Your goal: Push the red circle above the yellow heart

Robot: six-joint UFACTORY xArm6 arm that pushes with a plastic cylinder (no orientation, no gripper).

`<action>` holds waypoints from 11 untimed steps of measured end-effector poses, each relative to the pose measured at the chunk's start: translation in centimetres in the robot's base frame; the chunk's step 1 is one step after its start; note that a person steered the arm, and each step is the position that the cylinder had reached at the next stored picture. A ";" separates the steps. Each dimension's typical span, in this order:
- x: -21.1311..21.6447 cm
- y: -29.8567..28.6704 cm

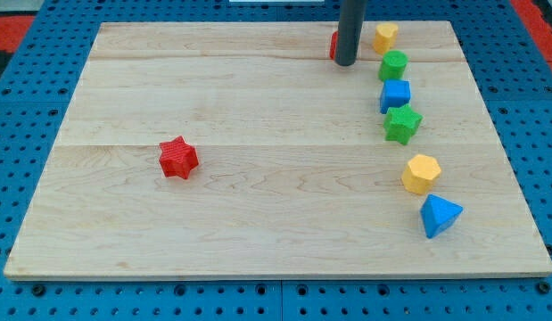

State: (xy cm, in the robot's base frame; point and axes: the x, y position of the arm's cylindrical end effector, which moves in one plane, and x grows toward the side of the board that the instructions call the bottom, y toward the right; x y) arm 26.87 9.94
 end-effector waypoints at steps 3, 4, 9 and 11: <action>-2.4 -3.3; -5.2 -4.3; -7.7 3.3; -5.8 1.4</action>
